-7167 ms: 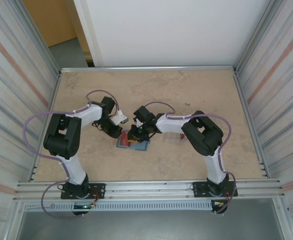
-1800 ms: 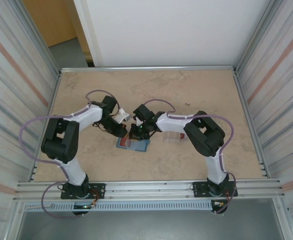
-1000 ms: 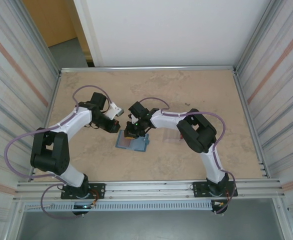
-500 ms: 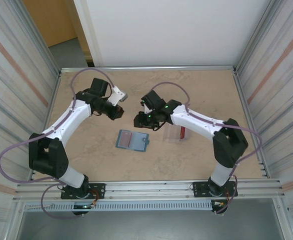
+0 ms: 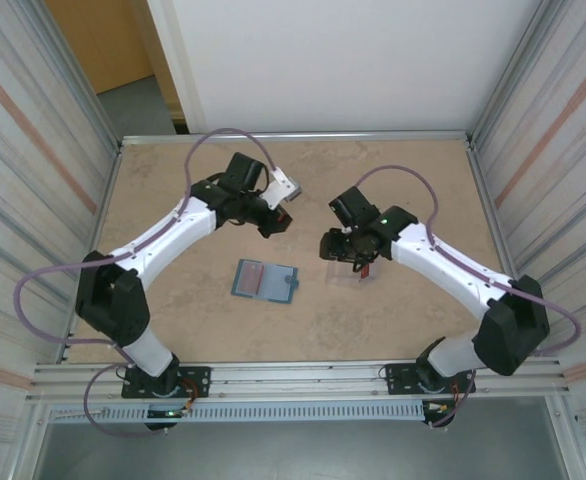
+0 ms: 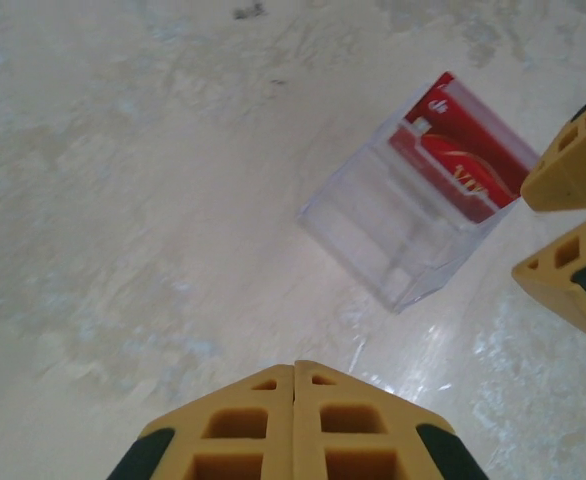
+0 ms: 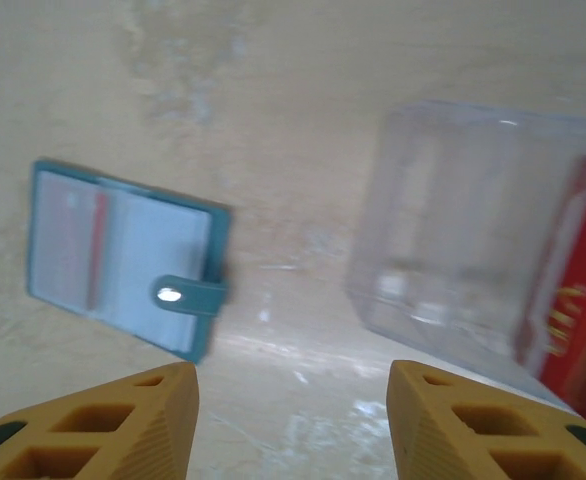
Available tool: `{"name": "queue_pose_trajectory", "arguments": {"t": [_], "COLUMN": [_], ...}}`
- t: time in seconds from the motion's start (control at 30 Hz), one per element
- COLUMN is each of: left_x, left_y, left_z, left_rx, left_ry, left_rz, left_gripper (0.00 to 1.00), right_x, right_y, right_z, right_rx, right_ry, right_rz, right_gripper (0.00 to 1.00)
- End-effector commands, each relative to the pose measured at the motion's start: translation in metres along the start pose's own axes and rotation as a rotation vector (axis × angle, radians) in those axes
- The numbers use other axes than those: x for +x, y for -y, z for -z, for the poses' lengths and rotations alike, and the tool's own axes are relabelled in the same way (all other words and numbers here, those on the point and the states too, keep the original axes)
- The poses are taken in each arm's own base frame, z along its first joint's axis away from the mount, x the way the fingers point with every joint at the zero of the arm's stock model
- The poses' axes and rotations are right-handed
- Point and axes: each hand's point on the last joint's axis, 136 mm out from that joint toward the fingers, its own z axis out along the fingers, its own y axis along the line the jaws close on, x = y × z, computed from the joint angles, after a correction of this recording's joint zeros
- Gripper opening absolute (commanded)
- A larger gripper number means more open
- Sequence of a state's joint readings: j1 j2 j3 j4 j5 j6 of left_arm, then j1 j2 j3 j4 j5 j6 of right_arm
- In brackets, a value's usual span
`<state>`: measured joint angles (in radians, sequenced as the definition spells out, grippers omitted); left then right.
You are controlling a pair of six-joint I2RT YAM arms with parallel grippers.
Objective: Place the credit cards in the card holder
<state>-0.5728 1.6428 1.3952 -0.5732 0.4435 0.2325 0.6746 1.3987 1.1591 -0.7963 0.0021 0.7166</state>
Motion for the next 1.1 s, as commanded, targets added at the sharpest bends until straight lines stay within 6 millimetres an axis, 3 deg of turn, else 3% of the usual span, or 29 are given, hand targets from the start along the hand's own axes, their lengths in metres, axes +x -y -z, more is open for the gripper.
{"name": "queue_pose_trajectory", "arguments": {"t": [0.0,0.2,0.4,0.7,1.07], "left_x": [-0.020,-0.016,-0.006,0.008,0.029], "left_y": [0.016,0.036,0.056,0.076,0.080], "left_z": [-0.014,-0.053,-0.088,-0.126,-0.150], "left_rx": [0.067,0.177,0.257,0.300,0.304], "left_ry": [0.032,-0.043,-0.118,-0.230,-0.301], "left_rz": [0.023,0.134,0.183,0.193,0.175], "left_gripper": [0.00,0.00,0.00,0.00,0.00], "right_x": [0.007,0.011,0.002,-0.009,-0.006], "right_y": [0.040,0.079,0.095,0.109,0.110], "right_z": [0.015,0.017,0.011,-0.012,-0.028], "right_rx": [0.101,0.136,0.120,0.121,0.117], "right_ry": [0.010,0.029,0.045,-0.003,-0.035], "right_rz": [-0.032,-0.124,-0.181,-0.218,-0.215], "right_gripper": [0.56,0.64,0.71,0.72,0.71]}}
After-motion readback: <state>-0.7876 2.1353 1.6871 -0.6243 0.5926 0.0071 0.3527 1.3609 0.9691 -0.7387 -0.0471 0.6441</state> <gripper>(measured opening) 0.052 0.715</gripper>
